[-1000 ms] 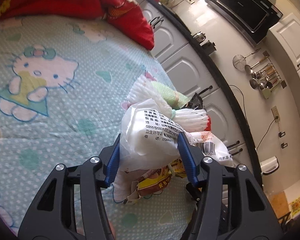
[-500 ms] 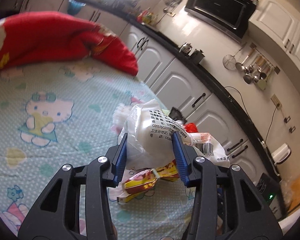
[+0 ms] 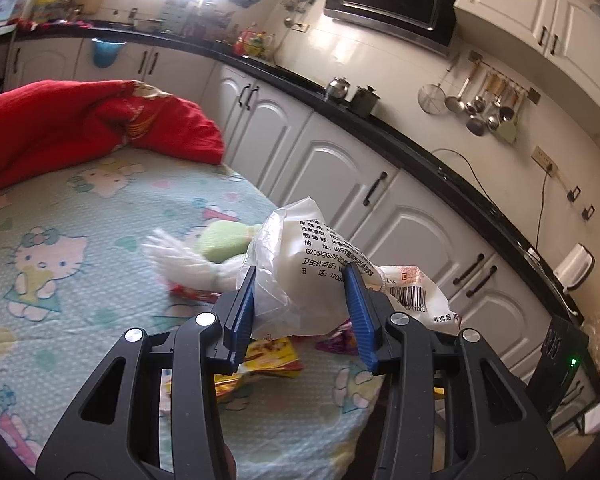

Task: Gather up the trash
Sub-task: 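Carry the white bag with the left tool while the right tool carries the wrapper over the yellow bin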

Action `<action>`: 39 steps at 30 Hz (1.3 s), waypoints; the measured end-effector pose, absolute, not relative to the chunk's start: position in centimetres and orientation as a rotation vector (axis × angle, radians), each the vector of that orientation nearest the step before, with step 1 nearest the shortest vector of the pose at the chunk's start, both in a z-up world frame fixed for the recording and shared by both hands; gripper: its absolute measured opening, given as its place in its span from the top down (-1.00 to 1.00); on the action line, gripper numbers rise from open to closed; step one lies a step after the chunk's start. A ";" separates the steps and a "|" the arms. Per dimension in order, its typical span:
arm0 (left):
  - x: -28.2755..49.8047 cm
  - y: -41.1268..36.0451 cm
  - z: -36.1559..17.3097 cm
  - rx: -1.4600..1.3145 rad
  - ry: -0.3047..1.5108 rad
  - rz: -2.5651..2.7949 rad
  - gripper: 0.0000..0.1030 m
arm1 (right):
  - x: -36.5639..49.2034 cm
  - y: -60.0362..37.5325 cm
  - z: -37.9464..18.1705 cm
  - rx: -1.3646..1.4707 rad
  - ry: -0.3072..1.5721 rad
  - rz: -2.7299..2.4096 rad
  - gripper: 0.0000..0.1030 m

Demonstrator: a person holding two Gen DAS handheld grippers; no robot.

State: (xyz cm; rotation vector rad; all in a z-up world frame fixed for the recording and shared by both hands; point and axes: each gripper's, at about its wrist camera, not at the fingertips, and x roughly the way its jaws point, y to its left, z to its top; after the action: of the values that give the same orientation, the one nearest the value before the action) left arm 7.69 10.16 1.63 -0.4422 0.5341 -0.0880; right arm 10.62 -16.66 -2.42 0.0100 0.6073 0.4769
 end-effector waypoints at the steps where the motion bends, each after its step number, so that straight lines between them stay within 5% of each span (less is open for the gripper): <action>1: 7.9 9.7 1.7 -0.435 0.535 -0.091 0.33 | 10.8 -17.1 -2.4 0.011 0.606 0.469 0.56; 39: 18.5 -8.0 -0.8 -0.249 0.629 -0.145 0.33 | 16.2 -32.0 -5.2 0.123 0.668 0.177 0.56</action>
State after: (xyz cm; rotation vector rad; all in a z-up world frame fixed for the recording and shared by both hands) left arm 18.53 -7.98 -0.81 -0.2488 0.6289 -0.1451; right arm 16.23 -32.00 -5.24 0.1231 0.6684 0.1766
